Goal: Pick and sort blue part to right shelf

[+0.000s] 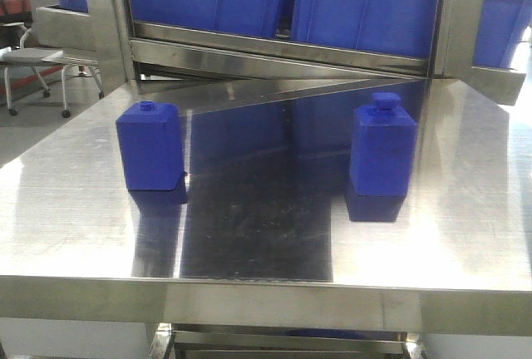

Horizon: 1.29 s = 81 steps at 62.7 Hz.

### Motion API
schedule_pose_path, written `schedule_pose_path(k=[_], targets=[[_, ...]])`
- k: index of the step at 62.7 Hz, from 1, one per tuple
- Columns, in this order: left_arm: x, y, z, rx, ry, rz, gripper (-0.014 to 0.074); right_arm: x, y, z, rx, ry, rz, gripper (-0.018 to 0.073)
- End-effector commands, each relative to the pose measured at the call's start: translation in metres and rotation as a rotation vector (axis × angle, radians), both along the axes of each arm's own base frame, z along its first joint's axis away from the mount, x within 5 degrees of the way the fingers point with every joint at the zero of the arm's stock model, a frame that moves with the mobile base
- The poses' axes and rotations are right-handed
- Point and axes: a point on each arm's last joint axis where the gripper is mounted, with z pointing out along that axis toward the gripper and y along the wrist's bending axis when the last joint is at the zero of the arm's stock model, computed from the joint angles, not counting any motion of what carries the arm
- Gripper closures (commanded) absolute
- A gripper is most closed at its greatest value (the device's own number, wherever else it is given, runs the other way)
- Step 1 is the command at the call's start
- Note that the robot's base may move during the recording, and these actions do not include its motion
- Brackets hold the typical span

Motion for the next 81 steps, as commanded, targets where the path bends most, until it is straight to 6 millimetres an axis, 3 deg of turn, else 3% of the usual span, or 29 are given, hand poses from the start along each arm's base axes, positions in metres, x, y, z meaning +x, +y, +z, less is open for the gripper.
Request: schedule_pose_path(k=[1,18,44,64,81], targets=[[-0.001,0.000,0.001,-0.015,-0.086,-0.003,0.0461,0.019,0.012,0.020,-0.005,-0.022,0.060,-0.0043],[-0.001,0.000,0.001,-0.015,-0.086,-0.003,0.0461,0.066,0.059,0.021,0.080,0.170,0.066,-0.0043],[-0.001,0.000,0.001,-0.015,-0.086,-0.003,0.0461,0.130,0.127,0.020,0.011,0.313,0.176,-0.0043],[-0.001,0.000,0.001,-0.015,-0.086,-0.003,0.0461,0.161,0.155,0.015,0.015,0.354,0.202,-0.0043],[-0.001,0.000,0.001,-0.015,-0.086,-0.003,0.0461,0.172,0.162,-0.009,0.020,0.417,0.198,-0.0043]])
